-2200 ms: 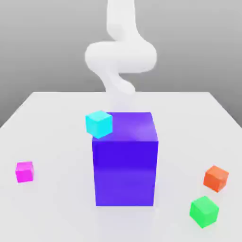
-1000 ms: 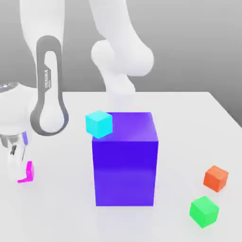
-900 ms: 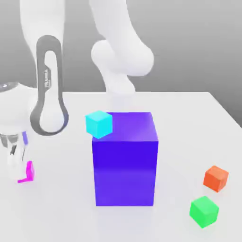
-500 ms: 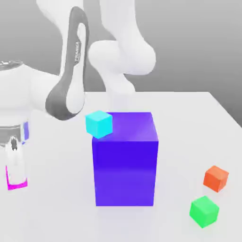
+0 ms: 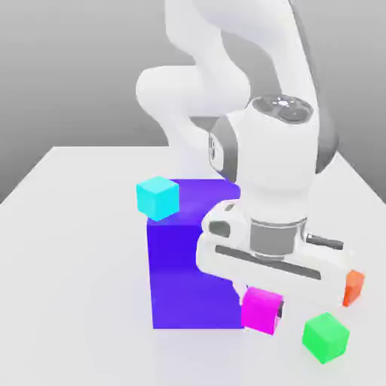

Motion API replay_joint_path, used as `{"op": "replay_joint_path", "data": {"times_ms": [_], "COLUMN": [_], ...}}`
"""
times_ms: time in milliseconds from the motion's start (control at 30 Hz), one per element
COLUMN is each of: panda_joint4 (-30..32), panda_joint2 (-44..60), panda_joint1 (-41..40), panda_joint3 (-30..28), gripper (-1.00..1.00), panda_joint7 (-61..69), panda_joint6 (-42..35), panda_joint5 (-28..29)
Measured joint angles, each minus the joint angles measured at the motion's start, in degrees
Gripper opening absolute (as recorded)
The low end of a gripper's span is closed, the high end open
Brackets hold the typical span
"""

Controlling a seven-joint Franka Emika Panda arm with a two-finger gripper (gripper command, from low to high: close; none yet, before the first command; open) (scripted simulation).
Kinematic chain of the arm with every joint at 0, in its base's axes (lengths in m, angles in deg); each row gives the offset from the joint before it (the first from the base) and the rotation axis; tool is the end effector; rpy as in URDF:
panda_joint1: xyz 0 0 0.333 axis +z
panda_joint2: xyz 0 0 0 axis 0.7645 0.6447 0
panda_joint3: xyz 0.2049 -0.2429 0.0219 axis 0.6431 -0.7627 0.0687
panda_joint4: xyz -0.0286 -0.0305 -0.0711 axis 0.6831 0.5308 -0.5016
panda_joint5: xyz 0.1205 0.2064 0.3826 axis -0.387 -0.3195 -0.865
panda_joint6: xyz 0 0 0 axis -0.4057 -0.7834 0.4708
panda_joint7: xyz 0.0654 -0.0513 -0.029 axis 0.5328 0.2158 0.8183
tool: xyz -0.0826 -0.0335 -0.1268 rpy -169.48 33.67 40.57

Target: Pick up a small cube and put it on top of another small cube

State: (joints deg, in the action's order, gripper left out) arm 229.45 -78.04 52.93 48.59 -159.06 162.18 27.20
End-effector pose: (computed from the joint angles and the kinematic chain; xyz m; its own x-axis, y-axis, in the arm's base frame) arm 0.4650 0.1910 0.1375 0.4596 -0.8881 0.0031 -0.8880 -0.4596 -0.0156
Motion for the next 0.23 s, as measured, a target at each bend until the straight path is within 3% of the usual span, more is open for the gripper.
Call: {"op": "replay_joint_path", "data": {"times_ms": [133,167,233], "panda_joint4": [-1.4,-1.5,-1.5], "panda_joint2": [8.0,9.0,9.0], "panda_joint1": [5.1,5.7,5.7], "panda_joint3": [-1.1,-1.6,-1.6], "gripper": [-1.00,1.00,1.00], "panda_joint7": [-5.1,-5.8,-5.8], "panda_joint6": [5.2,6.0,6.0], "panda_joint5": [6.5,7.4,7.4]}}
